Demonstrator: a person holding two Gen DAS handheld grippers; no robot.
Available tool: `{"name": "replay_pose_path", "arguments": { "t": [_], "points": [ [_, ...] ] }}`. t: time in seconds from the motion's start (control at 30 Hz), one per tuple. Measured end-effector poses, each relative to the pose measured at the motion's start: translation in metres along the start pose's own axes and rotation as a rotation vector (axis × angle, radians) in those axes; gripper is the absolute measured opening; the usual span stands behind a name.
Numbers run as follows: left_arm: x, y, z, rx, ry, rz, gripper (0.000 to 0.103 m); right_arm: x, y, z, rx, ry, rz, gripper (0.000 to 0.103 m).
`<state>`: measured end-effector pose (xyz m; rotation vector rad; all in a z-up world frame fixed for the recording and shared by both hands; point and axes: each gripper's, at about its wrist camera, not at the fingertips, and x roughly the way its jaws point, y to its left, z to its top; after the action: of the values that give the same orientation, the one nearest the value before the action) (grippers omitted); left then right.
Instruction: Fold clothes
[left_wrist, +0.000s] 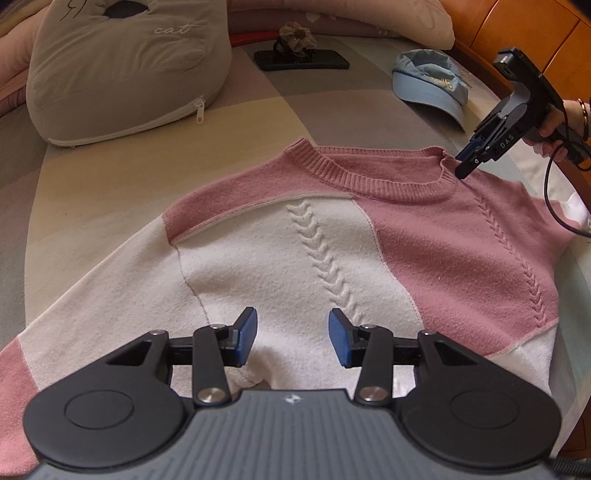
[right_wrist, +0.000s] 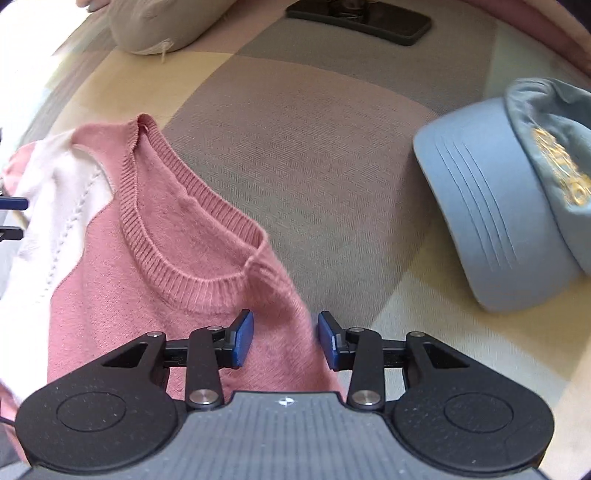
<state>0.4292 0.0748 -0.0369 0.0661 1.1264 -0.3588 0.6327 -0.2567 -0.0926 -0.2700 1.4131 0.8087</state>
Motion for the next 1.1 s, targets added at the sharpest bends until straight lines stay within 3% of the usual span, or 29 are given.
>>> {"name": "replay_pose_path", "arguments": {
  "t": [0.13, 0.23, 0.37, 0.53, 0.57, 0.63, 0.67, 0.73, 0.83, 0.9, 1.03, 1.1],
  "points": [
    [0.010, -0.012, 0.012, 0.012, 0.004, -0.014, 0.043, 0.002, -0.042, 0.012, 0.103, 0.094, 0.235, 0.049],
    [0.016, -0.019, 0.017, 0.026, 0.007, -0.021, 0.043, 0.004, -0.065, -0.006, 0.192, 0.155, 0.374, 0.049],
    [0.023, -0.024, 0.023, 0.034, 0.017, -0.029, 0.043, 0.007, -0.080, -0.026, 0.277, 0.110, 0.483, 0.049],
    [0.033, -0.034, 0.035, 0.065, 0.028, -0.047, 0.043, 0.021, -0.065, -0.006, 0.238, 0.059, 0.556, 0.048],
    [0.034, -0.035, 0.038, 0.076, 0.029, -0.050, 0.043, 0.022, -0.061, -0.004, 0.217, 0.060, 0.557, 0.047],
    [0.035, -0.034, 0.038, 0.068, 0.026, -0.051, 0.044, 0.021, -0.059, -0.008, 0.211, 0.062, 0.518, 0.028],
    [0.035, -0.034, 0.038, 0.065, 0.025, -0.051, 0.044, 0.021, -0.060, -0.012, 0.222, 0.061, 0.497, 0.011],
    [0.037, -0.033, 0.039, 0.057, 0.022, -0.052, 0.043, 0.018, -0.062, -0.022, 0.250, 0.019, 0.470, 0.009],
    [0.037, -0.031, 0.036, 0.032, 0.021, -0.060, 0.043, 0.000, -0.029, -0.017, 0.126, -0.052, 0.306, 0.011],
    [0.036, -0.033, 0.035, 0.036, 0.024, -0.062, 0.043, -0.011, -0.026, -0.010, 0.101, -0.098, 0.246, 0.011],
    [0.031, -0.034, 0.034, 0.042, 0.012, -0.054, 0.043, -0.027, -0.043, 0.009, 0.141, -0.165, 0.198, 0.011],
    [0.028, -0.035, 0.033, 0.044, 0.006, -0.049, 0.043, -0.024, -0.045, 0.016, 0.158, -0.153, 0.185, 0.011]
  ]
}}
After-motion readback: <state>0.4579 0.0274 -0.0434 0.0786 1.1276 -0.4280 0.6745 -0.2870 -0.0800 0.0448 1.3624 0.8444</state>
